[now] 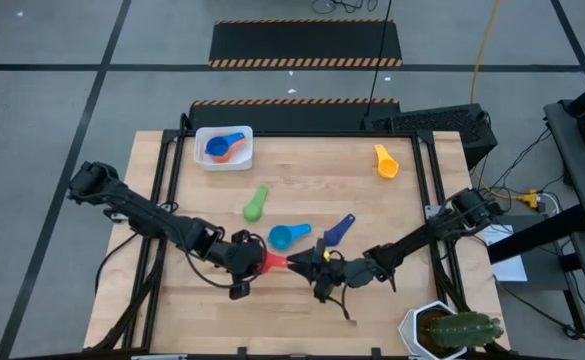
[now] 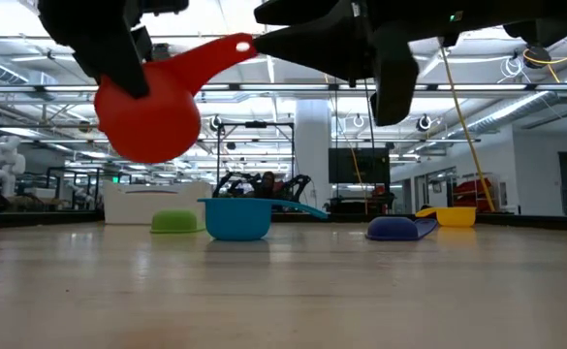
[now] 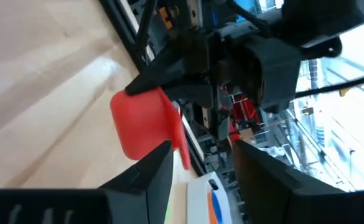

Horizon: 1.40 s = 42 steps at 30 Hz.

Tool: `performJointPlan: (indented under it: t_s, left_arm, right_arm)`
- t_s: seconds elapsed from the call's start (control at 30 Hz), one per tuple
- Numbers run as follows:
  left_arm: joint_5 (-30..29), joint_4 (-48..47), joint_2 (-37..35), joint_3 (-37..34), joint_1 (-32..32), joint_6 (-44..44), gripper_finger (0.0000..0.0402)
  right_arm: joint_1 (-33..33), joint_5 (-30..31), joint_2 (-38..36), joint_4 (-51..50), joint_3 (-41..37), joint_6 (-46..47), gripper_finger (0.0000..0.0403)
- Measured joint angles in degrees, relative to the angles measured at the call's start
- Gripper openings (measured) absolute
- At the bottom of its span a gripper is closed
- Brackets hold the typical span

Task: Nest measuring cups in basket
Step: Stack the red measuring cup into the blue measuring cup

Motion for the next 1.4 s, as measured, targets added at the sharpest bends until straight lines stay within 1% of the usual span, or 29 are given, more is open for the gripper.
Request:
performJointPlan:
  t_s: [0.1, 0.2, 0.3, 0.37, 0.47, 0.53, 0.67, 0.73, 0.9, 1.0, 1.2, 1.3, 1.4]
  left_arm:
    - [0.1, 0.5, 0.0, 0.0, 0.0, -0.2, 0.0008]
    - [0.3, 0.3, 0.0, 0.0, 0.3, -0.4, 0.0014]
    - [0.2, 0.1, 0.0, 0.0, 0.3, -0.9, 0.0017]
    - [0.3, -0.1, 0.0, 0.0, 0.3, -1.1, 0.0012]
    - [0.3, -0.2, 0.0, 0.0, 0.3, -1.3, 0.0008]
    - [0.3, -0.2, 0.0, 0.0, 0.3, -1.9, 0.0012]
    - [0.3, -0.2, 0.0, 0.0, 0.4, -2.4, 0.0024]
    - [0.4, -0.2, 0.0, 0.0, 0.6, -2.4, 0.002]
    - [0.2, -0.5, 0.0, 0.0, 0.9, -1.7, 0.001]
    - [0.3, -0.2, 0.0, 0.0, 0.9, -1.3, 0.0035]
    - [1.4, -0.1, -0.4, 0.0, 0.7, -1.3, 0.0124]
    - [1.4, 0.0, -0.6, 0.1, 0.3, -0.8, 0.0159]
    - [1.1, -0.9, -1.1, 0.1, -0.4, 1.0, 0.0181]
  right_arm:
    - [-1.0, -1.8, 0.0, -2.5, 0.9, -1.7, 0.0157]
    - [-2.0, -3.1, 0.0, -5.5, 1.7, -3.3, 0.0157]
    - [-2.7, -3.6, 0.0, -5.7, 1.8, -5.2, 0.0155]
    - [-3.1, -5.6, 0.0, -5.3, 1.8, -7.2, 0.0148]
    - [-3.1, -6.1, 0.0, -4.0, 1.8, -10.9, 0.0126]
    - [-3.3, -7.0, 0.0, -4.0, 1.9, -11.8, 0.0106]
    - [-3.8, -9.4, 0.0, -4.8, 1.9, -10.6, 0.0066]
    - [-4.1, -10.3, 0.0, -5.6, 1.9, -10.5, 0.0047]
    - [-4.4, -10.3, 0.0, -6.0, 1.9, -8.9, 0.0007]
    - [-4.5, -10.3, 0.0, -6.0, 1.9, -8.7, 0.0006]
    - [-4.5, -9.9, 0.0, -7.3, 1.9, -7.6, 0.0002]
    - [-4.5, -8.1, 0.0, -7.1, 1.9, -5.6, 0.0002]
    - [-4.5, -6.1, -0.1, -7.1, 1.9, -4.7, 0.0001]
